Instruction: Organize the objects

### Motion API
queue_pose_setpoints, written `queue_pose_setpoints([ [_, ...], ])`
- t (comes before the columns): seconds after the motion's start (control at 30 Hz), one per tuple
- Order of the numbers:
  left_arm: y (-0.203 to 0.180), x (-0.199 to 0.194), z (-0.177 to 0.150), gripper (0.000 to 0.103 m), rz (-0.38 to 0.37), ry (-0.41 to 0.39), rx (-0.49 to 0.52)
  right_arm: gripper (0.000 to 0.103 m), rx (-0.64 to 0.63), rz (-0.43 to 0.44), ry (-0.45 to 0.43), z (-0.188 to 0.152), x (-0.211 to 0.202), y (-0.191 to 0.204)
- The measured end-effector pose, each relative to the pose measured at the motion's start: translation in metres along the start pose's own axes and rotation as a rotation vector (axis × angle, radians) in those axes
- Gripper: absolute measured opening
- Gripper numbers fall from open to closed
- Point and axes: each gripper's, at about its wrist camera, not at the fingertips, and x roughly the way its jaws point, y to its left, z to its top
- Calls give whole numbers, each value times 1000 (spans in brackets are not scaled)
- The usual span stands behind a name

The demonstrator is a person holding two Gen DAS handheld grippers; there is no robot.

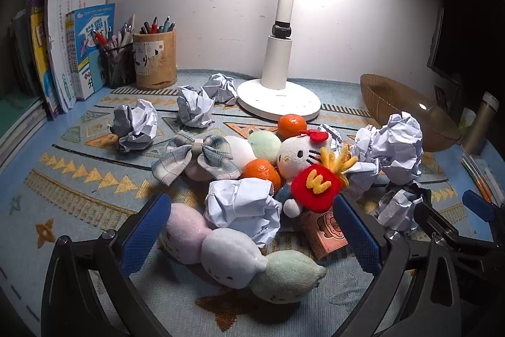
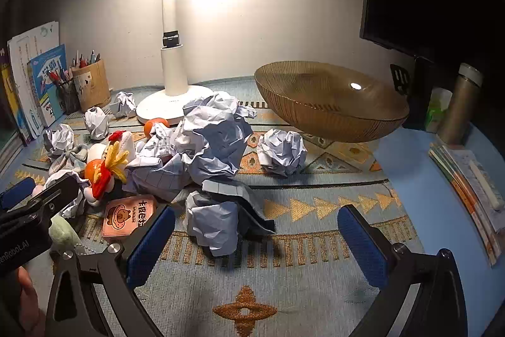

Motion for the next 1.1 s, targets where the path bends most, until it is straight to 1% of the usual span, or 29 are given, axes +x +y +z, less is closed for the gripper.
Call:
queue_pose_setpoints([
  [0.13, -1, -1, 1, 102, 10, 0, 0, 103, -34, -16, 1, 1, 0, 8],
  [0.43, -2, 1, 2, 102, 20, 6, 3, 103, 18, 8, 19, 1, 3, 0],
  [1.1, -2, 1, 3, 102, 21, 7, 1, 103, 10, -1, 26, 1, 3, -2],
])
